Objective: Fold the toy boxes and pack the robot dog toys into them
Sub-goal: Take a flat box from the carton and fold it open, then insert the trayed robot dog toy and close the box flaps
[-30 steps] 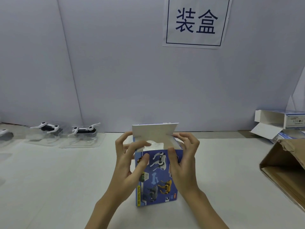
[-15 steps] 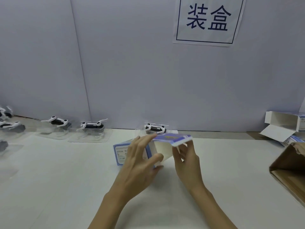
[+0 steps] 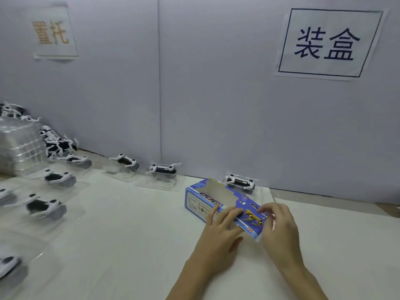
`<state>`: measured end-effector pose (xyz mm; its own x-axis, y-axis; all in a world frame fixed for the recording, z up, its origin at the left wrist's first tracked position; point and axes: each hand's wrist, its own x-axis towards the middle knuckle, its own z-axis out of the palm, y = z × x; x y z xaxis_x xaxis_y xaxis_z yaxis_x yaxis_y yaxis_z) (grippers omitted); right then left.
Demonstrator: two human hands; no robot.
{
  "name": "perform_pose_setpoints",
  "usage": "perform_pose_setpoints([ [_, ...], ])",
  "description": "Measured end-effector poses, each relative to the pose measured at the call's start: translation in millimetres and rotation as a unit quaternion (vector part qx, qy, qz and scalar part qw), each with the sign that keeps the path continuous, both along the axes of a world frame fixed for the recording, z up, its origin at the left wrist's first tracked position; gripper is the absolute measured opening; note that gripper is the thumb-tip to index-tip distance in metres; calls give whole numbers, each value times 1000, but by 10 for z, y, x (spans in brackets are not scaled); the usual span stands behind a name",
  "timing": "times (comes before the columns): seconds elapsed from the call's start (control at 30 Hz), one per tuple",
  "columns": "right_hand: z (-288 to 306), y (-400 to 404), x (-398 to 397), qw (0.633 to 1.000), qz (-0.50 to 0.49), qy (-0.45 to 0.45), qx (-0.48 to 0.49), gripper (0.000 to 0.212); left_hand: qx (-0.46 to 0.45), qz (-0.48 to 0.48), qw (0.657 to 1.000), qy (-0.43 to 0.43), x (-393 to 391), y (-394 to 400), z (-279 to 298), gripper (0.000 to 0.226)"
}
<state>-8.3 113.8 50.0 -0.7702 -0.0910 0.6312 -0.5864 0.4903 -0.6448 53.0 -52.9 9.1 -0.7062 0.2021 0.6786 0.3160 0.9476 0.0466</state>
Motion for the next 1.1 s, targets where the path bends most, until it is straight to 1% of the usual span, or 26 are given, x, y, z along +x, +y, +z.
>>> perform_pose_setpoints([
  [0.07,97,-203,-50,998,24,41,46,37,6,7,1000,21,1,26,20,6],
  [0.1,157,-320,-114,997,34,45,59,35,8,16,999,28,8,16,35,7],
  [0.17,266,-562,-335,994,51,8,95,29,4,45,998,36,-5,-10,41,8],
  [0.2,303,-670,-478,990,52,-19,128,27,7,62,997,35,-13,-11,38,8],
  [0.27,348,-853,-784,977,33,-76,199,33,32,100,994,13,-14,-31,39,17],
  [0.33,343,-918,-1055,958,-9,-132,256,42,63,142,988,-18,-5,-75,62,29],
  [0.37,309,-911,-1154,945,-34,-148,290,42,74,163,984,-26,-8,-111,63,32],
  [0.43,202,-854,-1271,922,-71,-145,351,40,80,187,978,-37,-12,-167,62,34],
  [0.5,79,-766,-1298,918,-85,-104,373,37,76,198,976,-44,-31,-180,57,33],
  [0.57,-27,-657,-1244,924,-86,-46,371,34,81,210,973,-47,-45,-155,74,32],
  [0.63,-103,-537,-1153,943,-83,4,322,26,94,220,970,-38,-57,-130,96,34],
  [0.7,-137,-416,-1033,960,-81,30,267,22,105,223,969,-1,-73,-141,110,38],
  [0.8,-97,-273,-843,967,-72,31,240,20,122,216,966,70,-82,-174,143,37],
  [0.83,-77,-223,-788,968,-67,32,239,20,130,214,965,84,-80,-179,155,40],
  [0.9,-59,-105,-687,970,-52,41,235,21,139,210,963,96,-73,-185,166,46],
  [1.0,-124,73,-546,969,-42,39,241,21,140,205,963,100,-63,-177,162,46],
  [1.07,-194,149,-469,975,-39,59,210,13,133,206,964,99,-58,-165,159,45],
  [1.1,-199,178,-432,979,-45,71,187,4,129,206,965,96,-55,-160,158,45],
])
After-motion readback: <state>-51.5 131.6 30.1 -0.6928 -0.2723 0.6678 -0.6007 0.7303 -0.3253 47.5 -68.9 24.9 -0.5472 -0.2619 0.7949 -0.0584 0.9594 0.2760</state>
